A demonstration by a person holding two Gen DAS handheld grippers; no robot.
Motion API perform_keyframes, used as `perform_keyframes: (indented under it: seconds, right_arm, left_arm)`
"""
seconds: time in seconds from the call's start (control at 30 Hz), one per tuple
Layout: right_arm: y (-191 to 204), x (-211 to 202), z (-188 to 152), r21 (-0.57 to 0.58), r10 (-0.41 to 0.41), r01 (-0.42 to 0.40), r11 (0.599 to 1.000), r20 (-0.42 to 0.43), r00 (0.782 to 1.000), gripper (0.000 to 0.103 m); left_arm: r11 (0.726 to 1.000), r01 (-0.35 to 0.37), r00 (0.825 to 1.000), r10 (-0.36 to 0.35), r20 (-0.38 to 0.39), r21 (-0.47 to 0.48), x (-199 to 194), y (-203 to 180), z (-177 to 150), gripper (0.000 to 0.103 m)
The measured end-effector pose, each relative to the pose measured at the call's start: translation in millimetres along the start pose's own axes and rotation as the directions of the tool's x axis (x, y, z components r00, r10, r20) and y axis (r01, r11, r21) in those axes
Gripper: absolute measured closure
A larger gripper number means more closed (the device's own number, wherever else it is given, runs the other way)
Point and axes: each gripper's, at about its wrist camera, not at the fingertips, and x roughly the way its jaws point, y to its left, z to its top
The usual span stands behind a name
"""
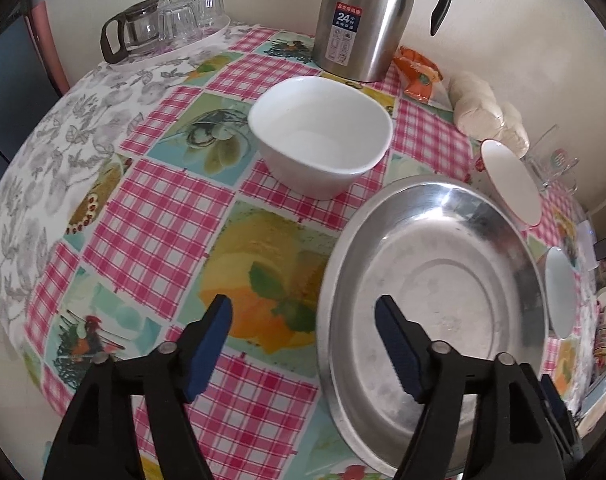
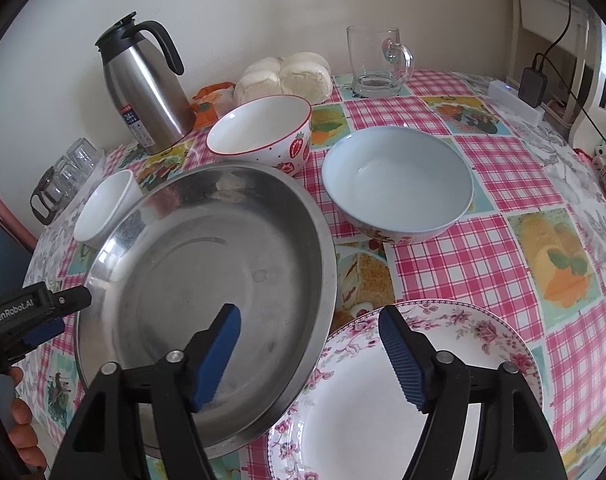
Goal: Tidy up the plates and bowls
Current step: 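Lower the steel basin onto the table and open both grippers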
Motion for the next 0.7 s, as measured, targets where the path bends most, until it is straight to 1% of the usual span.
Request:
perform_keyframes:
  seconds: [0.07, 0.23, 0.27, 0.3, 0.37, 0.4, 0.57, 0.7]
  right_arm:
    - [0.2, 0.2, -0.2, -0.003, -0.002, 0.002, 1.000, -0.001, 1.000, 0.025]
    - [0.5, -1.8, 0.1, -0.008, 0.007, -0.007, 1.000, 0.002, 1.000, 0.023]
    - [0.3, -2.9, 0.4, -0.010, 0.010, -0.010, 1.000, 0.004, 1.000, 0.021]
    - [0.1, -4.0, 0.7, -0.011, 0.011, -0.011, 1.000, 0.006, 1.000, 0.019]
    - [-0.2, -6.7, 0.8, -0.019, 0.010, -0.009, 1.000, 0.011, 1.000, 0.014]
    - [-0.3, -7.5, 0.7, -0.024, 0.006, -0.006, 1.000, 0.011, 1.000, 0.013]
    - [-6.6, -11.8, -0.4, -0.038, -0.015, 0.015, 0.999, 0.011, 1.000, 0.013]
    - [-21.9, -16.8, -0.6, -0.011, -0.029, 0.029, 1.000, 0.007, 1.000, 0.012]
  left_arm:
    - [1.000, -0.014, 1.000, 0.014, 0.003, 0.009, 0.2, -0.1, -0.6, 0.020]
    - [0.999, -0.030, 0.999, 0.030, 0.018, 0.032, -3.4, -3.2, -1.7, 0.019]
    - [0.999, -0.030, 0.999, 0.029, 0.025, 0.036, -5.5, -3.9, -2.0, 0.017]
    - [0.999, -0.029, 0.999, 0.028, 0.029, 0.037, -6.8, -4.7, -1.8, 0.014]
    - [0.999, -0.021, 0.999, 0.019, 0.038, 0.037, -9.9, -5.9, -2.0, 0.010]
    - [0.999, -0.016, 0.999, 0.015, 0.041, 0.038, -11.1, -6.7, -2.3, 0.010]
    - [0.999, 0.009, 0.999, -0.011, 0.048, 0.040, -18.3, -11.0, -6.0, 0.010]
    - [0.998, 0.042, 0.997, -0.044, 0.061, 0.046, -25.9, -17.9, -10.6, 0.010]
